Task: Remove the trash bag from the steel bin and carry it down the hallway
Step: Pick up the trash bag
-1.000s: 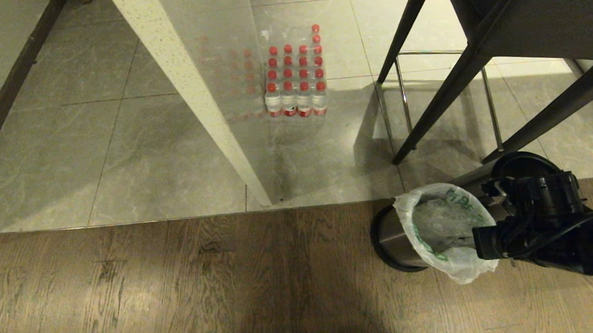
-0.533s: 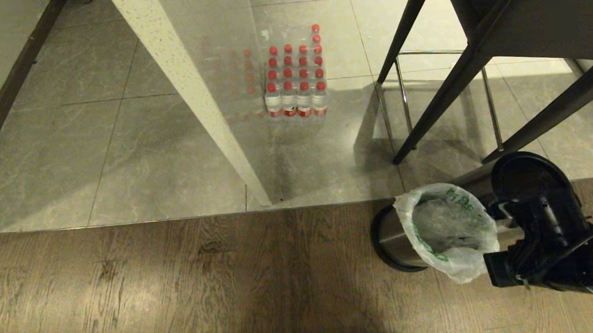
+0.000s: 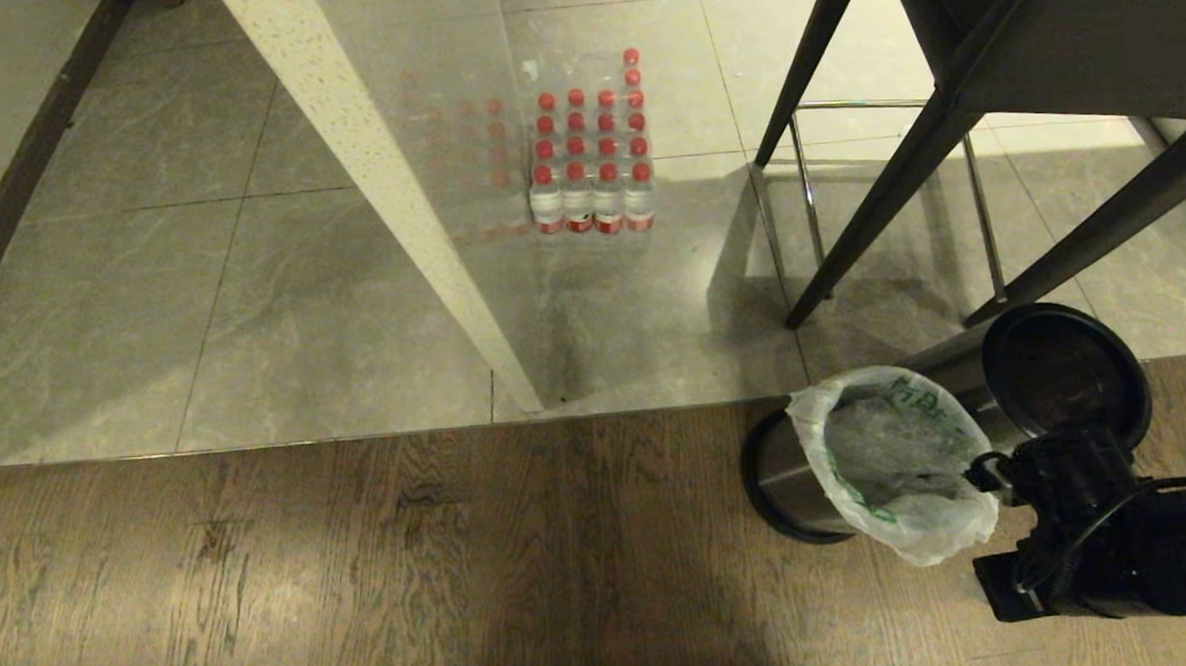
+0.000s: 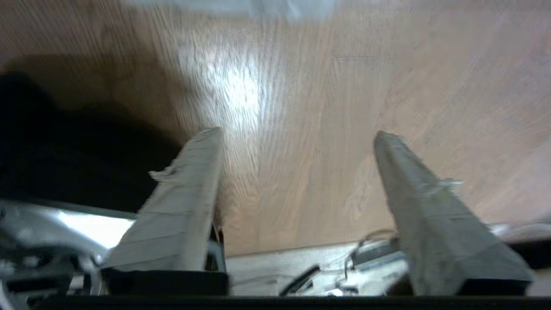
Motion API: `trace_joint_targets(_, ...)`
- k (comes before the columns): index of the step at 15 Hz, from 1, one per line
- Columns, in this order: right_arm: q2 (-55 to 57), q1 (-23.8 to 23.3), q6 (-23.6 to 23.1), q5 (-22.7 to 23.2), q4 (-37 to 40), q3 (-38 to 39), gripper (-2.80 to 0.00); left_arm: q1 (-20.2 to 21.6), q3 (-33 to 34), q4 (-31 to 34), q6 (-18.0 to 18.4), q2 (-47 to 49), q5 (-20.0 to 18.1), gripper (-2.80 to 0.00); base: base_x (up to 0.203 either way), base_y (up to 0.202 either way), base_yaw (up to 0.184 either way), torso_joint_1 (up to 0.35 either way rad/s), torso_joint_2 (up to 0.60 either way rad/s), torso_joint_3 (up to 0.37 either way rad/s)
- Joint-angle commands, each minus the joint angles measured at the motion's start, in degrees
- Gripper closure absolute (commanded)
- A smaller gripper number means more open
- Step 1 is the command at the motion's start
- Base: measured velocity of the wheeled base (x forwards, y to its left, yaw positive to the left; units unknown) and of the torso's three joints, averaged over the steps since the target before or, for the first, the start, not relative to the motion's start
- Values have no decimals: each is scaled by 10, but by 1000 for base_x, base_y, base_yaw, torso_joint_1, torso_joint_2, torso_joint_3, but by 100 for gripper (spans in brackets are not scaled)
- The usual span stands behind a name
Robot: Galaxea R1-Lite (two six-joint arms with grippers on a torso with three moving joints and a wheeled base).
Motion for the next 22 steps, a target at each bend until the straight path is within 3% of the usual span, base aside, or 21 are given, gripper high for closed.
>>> trace_joint_targets(1, 68, -1, -3, -1, -48, 1, -280, 0, 0, 0, 0, 1, 0, 0, 0, 0, 0, 0, 0, 0)
trace_joint_targets(6, 189, -6, -5, 14, -281, -2, -280, 0, 0, 0, 0, 1, 0, 0, 0, 0, 0, 0, 0, 0)
trace_joint_targets(8, 203, -14, -8, 41, -319, -1, -280, 0, 0, 0, 0, 1, 0, 0, 0, 0, 0, 0, 0, 0)
trace_joint_targets(16, 205, -32, -23, 49, -441, -2, -280, 0, 0, 0, 0, 1, 0, 0, 0, 0, 0, 0, 0, 0)
trace_joint_targets(17, 205, -32, -23, 57, -444, 0, 0, 0, 0, 0, 0, 1, 0, 0, 0, 0, 0, 0, 0, 0)
trace_joint_targets(22, 204, -30, -29, 73, -444, 2, 0, 0, 0, 0, 0, 1, 0, 0, 0, 0, 0, 0, 0, 0)
